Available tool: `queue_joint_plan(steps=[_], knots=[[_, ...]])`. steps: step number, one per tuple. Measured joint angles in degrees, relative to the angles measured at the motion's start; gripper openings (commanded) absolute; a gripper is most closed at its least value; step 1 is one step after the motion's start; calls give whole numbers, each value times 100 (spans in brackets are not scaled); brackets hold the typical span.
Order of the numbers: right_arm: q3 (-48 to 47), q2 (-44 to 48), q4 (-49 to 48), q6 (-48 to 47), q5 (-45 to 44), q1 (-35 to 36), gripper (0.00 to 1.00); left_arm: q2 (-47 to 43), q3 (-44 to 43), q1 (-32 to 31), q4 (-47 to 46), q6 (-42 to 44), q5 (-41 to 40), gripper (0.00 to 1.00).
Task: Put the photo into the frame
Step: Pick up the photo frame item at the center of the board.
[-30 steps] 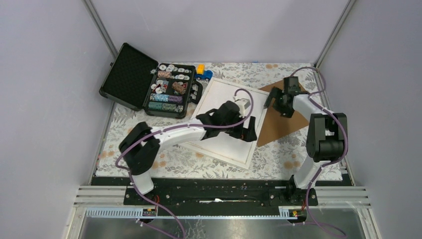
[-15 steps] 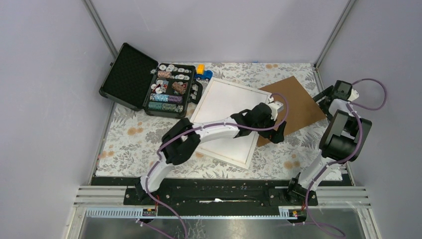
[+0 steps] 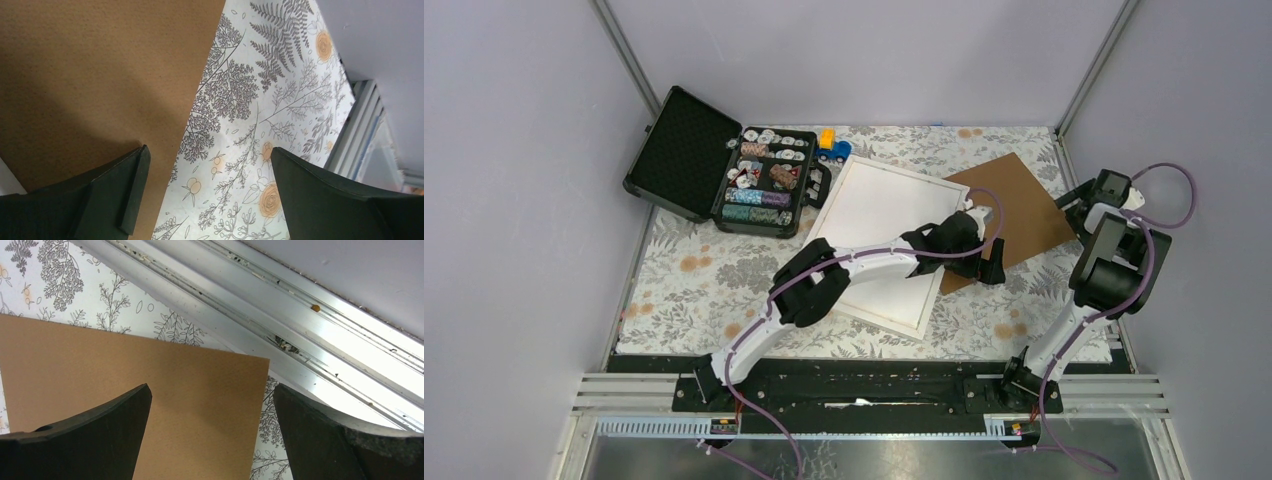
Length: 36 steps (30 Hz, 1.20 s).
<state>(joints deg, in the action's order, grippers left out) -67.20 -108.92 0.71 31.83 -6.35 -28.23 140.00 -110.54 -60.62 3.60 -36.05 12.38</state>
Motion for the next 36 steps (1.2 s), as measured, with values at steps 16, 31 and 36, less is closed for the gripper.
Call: queue_joint_plan(steps=[16, 31, 36], knots=[[-96, -535, -710, 129, 654, -267, 96, 2, 116, 140, -275, -789, 216, 99], [1097, -461, -3410, -2, 2236, -605, 82, 0, 332, 184, -675, -957, 463, 99], [1257, -358, -3799, 721, 2905, -573, 77, -2, 334, 197, -691, -949, 522, 99]])
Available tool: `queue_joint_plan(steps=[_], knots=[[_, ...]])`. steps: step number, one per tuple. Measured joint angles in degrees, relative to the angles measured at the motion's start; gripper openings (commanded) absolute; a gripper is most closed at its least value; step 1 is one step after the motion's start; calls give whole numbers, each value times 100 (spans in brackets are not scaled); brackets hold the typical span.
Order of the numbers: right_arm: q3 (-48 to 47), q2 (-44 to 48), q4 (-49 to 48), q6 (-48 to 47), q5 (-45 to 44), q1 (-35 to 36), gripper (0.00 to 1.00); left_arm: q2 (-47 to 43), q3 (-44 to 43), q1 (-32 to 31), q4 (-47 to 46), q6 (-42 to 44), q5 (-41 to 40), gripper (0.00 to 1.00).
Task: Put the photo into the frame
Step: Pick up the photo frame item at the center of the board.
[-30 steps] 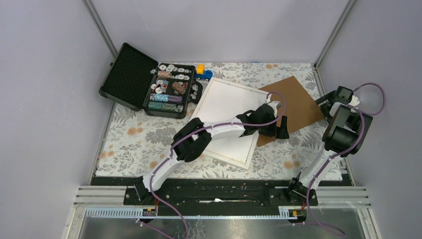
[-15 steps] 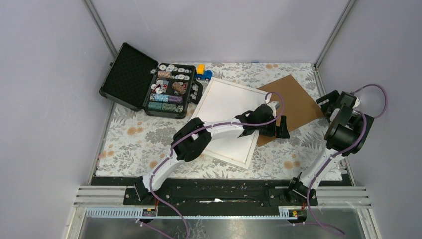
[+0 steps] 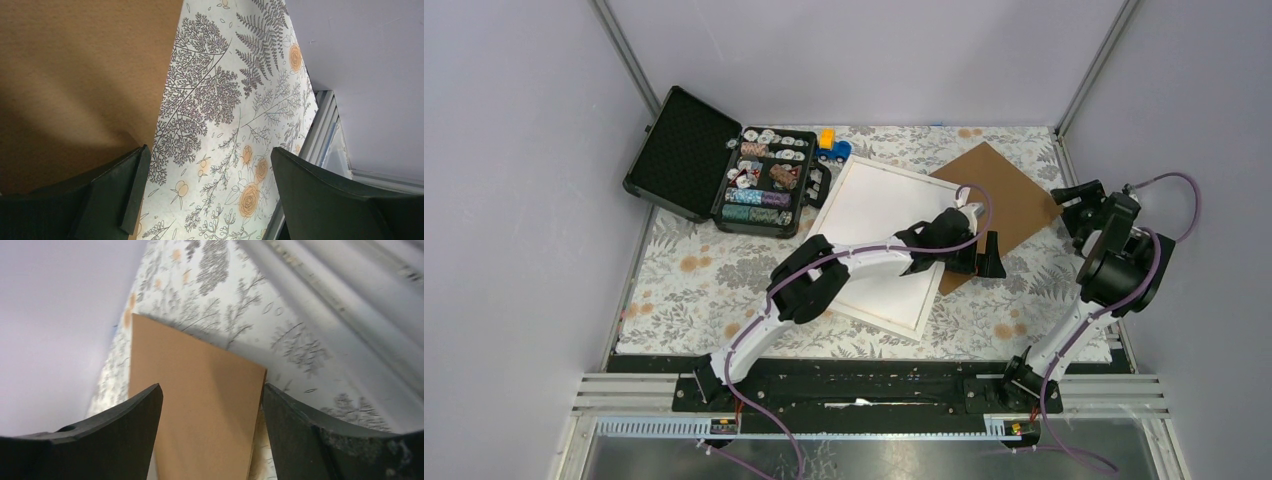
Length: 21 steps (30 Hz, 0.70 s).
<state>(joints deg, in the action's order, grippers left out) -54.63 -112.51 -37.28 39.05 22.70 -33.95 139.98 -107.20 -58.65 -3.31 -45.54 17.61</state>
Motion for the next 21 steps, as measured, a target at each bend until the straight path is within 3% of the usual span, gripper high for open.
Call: queue_joint_plan(steps=[8, 15, 18, 21], knots=[[66, 2, -343, 909, 555, 2, 66, -28, 0, 15, -4, 103, 229, 99], [61, -610, -1349, 1797, 1093, 0, 59, -142, -2, 20, 273, 313, 367, 99], [59, -857, -1764, 2083, 1252, 4, 50, -240, -2, 22, 431, 365, 413, 99], [52, -1019, -2120, 2312, 1377, 17, 33, -431, -2, 33, 588, 372, 470, 99]])
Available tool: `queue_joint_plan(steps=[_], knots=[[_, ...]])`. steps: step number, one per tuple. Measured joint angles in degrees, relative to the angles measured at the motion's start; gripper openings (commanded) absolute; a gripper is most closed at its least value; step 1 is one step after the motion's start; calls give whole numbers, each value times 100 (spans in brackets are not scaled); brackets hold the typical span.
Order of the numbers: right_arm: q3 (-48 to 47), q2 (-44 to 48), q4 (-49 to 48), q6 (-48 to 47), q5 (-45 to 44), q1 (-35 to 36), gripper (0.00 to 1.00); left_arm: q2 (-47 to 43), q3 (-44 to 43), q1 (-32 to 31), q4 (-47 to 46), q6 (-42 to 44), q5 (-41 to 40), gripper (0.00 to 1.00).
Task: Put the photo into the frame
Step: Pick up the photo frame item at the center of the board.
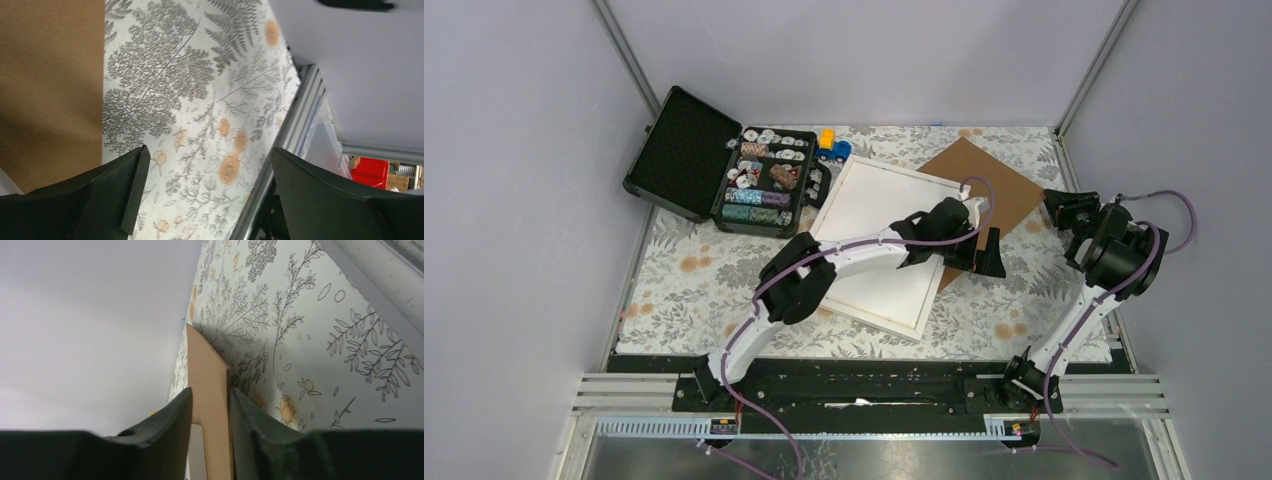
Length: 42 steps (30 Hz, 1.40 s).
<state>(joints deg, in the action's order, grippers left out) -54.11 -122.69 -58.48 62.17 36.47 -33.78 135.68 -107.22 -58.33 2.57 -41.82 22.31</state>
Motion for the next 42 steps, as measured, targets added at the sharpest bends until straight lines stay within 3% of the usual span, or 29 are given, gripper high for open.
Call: queue_joint_plan(steps=[8, 16, 30, 37, 42], knots=[[-142, -271, -501, 433, 229, 55, 0, -809, 2, 83, 299, 151, -31, 99], [-208, -179, -269, 372, 339, 68, 0, -1641, 350, 236, 914, 595, -708, 99], [79, 1558, 1086, 470, 693, 22, 0, -1355, 245, -33, 2439, 1596, -2063, 99], [59, 1969, 1469, 457, 780, -2, 0, -1252, -168, -472, 2033, 2634, -2487, 99], [59, 2020, 1679, 448, 763, -4, 0, -455, -962, -933, 1502, 3637, -3434, 99]])
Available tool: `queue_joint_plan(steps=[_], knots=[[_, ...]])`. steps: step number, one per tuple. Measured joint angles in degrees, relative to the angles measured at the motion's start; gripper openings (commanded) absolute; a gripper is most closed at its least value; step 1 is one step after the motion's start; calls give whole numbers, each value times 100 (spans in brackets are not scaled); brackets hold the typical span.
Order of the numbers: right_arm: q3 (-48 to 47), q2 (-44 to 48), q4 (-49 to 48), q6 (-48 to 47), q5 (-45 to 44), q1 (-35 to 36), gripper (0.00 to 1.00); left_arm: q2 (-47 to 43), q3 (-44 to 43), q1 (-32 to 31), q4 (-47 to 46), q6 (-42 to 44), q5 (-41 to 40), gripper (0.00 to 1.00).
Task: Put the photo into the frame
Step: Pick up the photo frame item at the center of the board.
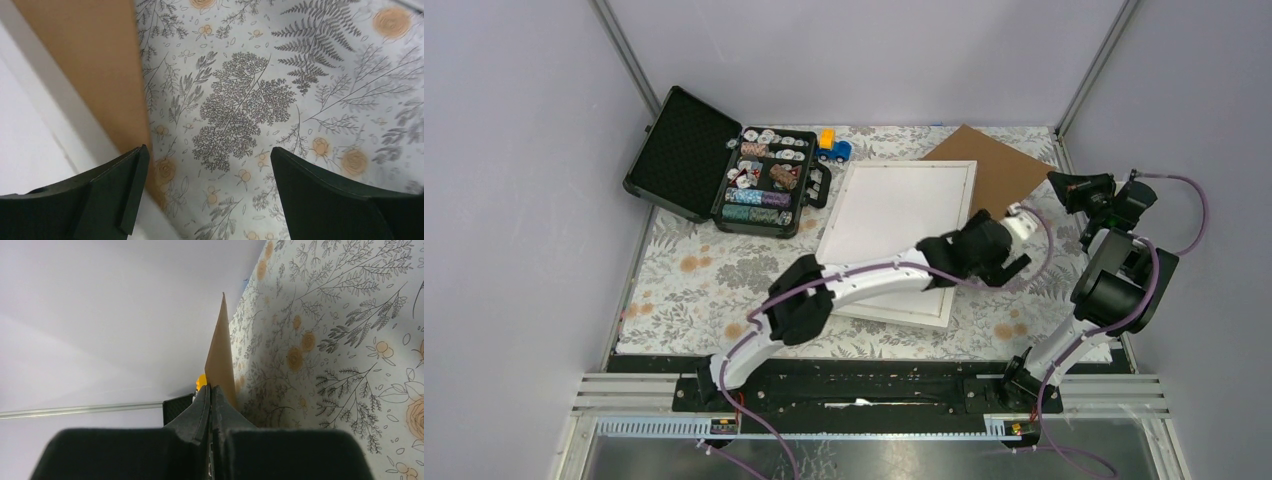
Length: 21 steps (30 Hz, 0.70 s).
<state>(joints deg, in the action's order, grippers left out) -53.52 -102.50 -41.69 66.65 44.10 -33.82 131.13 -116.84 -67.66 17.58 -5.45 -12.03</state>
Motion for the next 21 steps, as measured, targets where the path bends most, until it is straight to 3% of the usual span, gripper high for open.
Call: queue_joint_plan(steps=[6, 14, 21], knots=[[0, 57, 114, -22, 13, 13, 0, 348, -125, -400, -33, 442, -802, 99], [0, 107, 245, -26, 13, 13, 0, 223, 461, -330, -1014, 1550, -1161, 92], [0, 138, 323, -20, 13, 13, 0, 590, 181, -341, -1661, 2667, -1921, 72]])
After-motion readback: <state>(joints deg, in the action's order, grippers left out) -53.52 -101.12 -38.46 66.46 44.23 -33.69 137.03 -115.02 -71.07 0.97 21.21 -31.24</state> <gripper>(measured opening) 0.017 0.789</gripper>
